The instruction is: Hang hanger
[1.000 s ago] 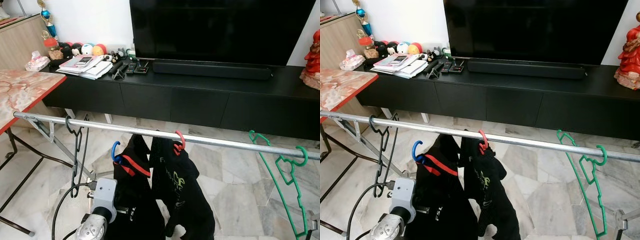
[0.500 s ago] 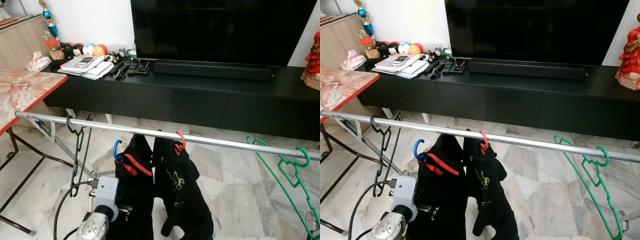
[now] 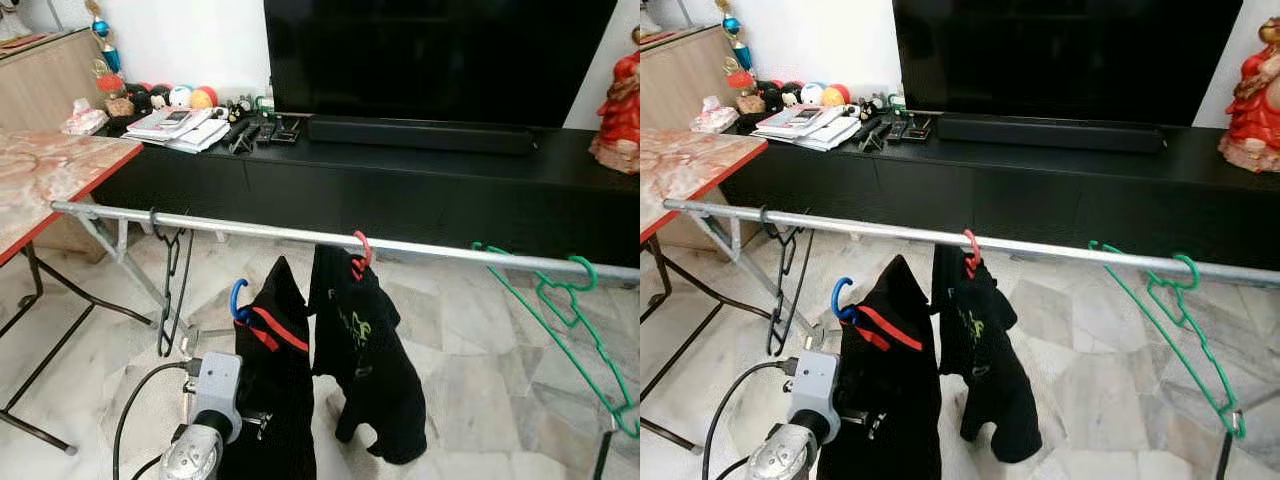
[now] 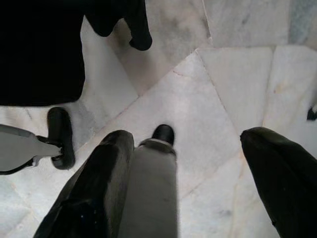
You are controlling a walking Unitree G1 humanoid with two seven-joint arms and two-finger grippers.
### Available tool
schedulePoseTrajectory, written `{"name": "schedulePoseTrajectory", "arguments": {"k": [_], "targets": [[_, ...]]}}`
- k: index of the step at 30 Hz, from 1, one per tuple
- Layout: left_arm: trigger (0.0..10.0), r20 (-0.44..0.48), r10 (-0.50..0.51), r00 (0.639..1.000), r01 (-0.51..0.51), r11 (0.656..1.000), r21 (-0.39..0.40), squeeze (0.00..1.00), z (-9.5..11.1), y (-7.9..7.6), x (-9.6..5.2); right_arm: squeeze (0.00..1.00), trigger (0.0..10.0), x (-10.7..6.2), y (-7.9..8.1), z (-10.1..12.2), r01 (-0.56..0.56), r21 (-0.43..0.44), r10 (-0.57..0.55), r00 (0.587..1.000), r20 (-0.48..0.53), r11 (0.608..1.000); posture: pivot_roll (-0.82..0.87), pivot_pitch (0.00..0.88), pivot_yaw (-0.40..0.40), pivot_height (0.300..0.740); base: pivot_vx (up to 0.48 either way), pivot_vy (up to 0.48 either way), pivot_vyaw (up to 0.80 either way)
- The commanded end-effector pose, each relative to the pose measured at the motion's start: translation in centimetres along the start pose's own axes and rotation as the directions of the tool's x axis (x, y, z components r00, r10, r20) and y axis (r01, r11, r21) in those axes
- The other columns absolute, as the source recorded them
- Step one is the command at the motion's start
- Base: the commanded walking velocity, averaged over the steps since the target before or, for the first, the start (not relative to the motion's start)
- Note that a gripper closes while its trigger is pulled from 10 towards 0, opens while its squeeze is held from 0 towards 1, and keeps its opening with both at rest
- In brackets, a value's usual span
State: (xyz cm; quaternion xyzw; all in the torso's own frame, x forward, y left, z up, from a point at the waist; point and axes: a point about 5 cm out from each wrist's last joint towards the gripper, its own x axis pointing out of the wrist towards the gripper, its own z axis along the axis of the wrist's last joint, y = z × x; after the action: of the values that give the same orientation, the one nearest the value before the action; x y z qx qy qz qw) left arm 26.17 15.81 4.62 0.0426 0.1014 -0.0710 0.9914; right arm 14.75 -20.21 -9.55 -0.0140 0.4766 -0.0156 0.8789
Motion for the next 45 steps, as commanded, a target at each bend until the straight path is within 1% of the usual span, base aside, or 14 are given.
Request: {"name": "schedulePoseTrajectory", "arguments": {"k": [1, 8, 12, 17, 18, 20, 45], "targets": [[10.0, 0.032, 0.007, 0.999, -0.006, 1.000, -0.004, 0.00, 0.62, 0.19, -0.06, 0.00, 10.0, -0.03, -0.02, -0.21, 0.002, 0.009, -0.002, 1.000, -0.011, 1.000, 0.03, 0.029, 0.045, 0.740, -0.315, 0.000, 0.00], [10.0, 0.032, 0.005, 0.999, -0.005, 1.000, -0.001, 0.00, 0.69, 0.19, 0.03, 0.00, 10.0, -0.04, 0.03, -0.29, 0.001, 0.007, -0.001, 1.000, -0.013, 1.000, 0.03, 0.018, 0.048, 0.740, -0.304, 0.000, 0.00], [10.0, 0.014, 0.021, 1.000, -0.021, 1.000, 0.014, 0.00, 0.57, 0.33, 0.09, 0.00, 10.0, -0.05, 0.06, -0.35, 0.000, 0.006, 0.000, 1.000, -0.014, 1.000, 0.03, 0.013, 0.048, 0.740, 0.000, 0.000, 0.00], [10.0, 0.011, 0.028, 1.000, -0.028, 1.000, 0.004, 0.00, 0.47, 0.42, 0.10, 0.00, 10.0, -0.06, 0.07, -0.40, -0.001, 0.005, 0.001, 1.000, -0.016, 1.000, 0.03, 0.010, 0.049, 0.740, 0.000, 0.000, 0.00], [10.0, 0.010, 0.032, 0.999, -0.032, 0.999, -0.013, 0.00, 0.47, 0.41, 0.14, 0.00, 10.0, -0.06, 0.07, -0.41, -0.001, 0.004, 0.002, 1.000, -0.017, 1.000, 0.03, 0.010, 0.049, 0.740, 0.000, 0.000, 0.00], [10.0, 0.008, 0.033, 0.999, -0.033, 0.999, -0.016, 0.00, 0.48, 0.42, 0.17, 0.00, 10.0, -0.07, 0.07, -0.42, -0.002, 0.004, 0.002, 1.000, -0.017, 1.000, 0.03, 0.011, 0.049, 0.740, 0.000, 0.000, 0.00], [10.0, 0.007, 0.029, 1.000, -0.028, 0.999, -0.023, 0.00, 0.78, 0.16, 0.49, 0.00, 10.0, -0.01, 0.06, -0.22, -0.003, 0.003, 0.003, 1.000, -0.015, 1.000, 0.04, 0.031, 0.046, 0.740, 0.000, 0.470, 0.00]]}}
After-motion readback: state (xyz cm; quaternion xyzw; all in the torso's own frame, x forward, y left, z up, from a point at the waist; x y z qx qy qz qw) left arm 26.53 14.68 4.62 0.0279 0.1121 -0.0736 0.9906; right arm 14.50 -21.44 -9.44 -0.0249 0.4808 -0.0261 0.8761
